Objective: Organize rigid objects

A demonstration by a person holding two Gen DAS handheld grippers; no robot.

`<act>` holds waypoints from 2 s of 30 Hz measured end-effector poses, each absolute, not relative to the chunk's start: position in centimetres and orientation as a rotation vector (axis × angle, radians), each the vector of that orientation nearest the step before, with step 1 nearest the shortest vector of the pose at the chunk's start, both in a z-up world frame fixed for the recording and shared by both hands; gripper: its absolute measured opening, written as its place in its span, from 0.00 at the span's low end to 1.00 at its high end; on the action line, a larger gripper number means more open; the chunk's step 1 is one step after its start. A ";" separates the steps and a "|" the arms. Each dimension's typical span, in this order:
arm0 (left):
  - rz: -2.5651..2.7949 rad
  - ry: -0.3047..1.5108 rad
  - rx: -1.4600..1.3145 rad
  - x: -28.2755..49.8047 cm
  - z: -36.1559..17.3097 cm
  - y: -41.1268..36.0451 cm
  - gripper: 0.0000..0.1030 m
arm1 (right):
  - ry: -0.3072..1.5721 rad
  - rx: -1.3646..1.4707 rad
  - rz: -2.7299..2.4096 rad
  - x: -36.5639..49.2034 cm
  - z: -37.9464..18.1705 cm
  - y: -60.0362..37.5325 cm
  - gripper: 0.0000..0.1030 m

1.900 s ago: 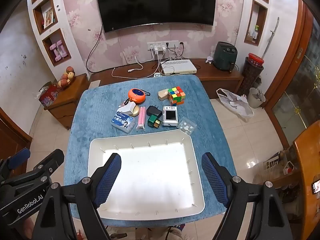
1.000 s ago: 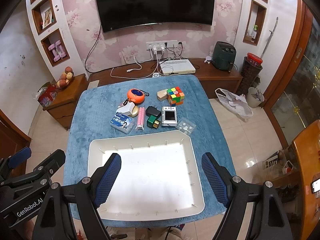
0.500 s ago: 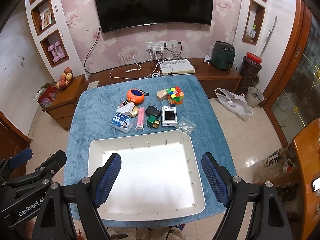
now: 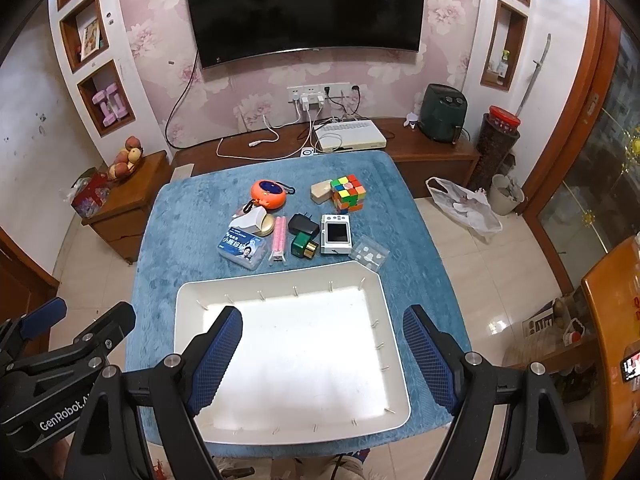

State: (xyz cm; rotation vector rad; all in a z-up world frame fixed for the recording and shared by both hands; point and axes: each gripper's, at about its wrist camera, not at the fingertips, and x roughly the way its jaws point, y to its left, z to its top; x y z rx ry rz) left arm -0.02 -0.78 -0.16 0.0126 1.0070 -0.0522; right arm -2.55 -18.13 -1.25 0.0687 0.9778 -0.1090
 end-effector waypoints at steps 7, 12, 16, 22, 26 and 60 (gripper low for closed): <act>-0.055 1.011 0.017 -0.3 -0.2 -1.3 0.95 | 0.978 0.074 -0.112 -2.5 -1.3 -18.2 0.81; -0.054 1.015 0.014 -0.2 0.0 -1.3 0.95 | 0.976 0.062 -0.121 -2.4 -1.3 -18.4 0.81; -0.054 1.015 0.014 -0.2 -0.1 -1.3 0.95 | 0.980 0.071 -0.114 -2.3 -1.3 -18.6 0.81; -0.088 1.027 0.025 0.8 -0.7 -1.1 0.95 | 0.991 0.092 -0.144 -1.3 -1.3 -18.5 0.81; -0.093 1.030 0.028 2.3 -0.6 -0.3 0.95 | 0.978 0.105 -0.188 -0.5 -1.0 -18.5 0.81; 0.070 1.400 -0.092 21.3 -12.8 0.2 0.95 | 1.277 0.237 -0.067 20.7 -14.2 -26.3 0.81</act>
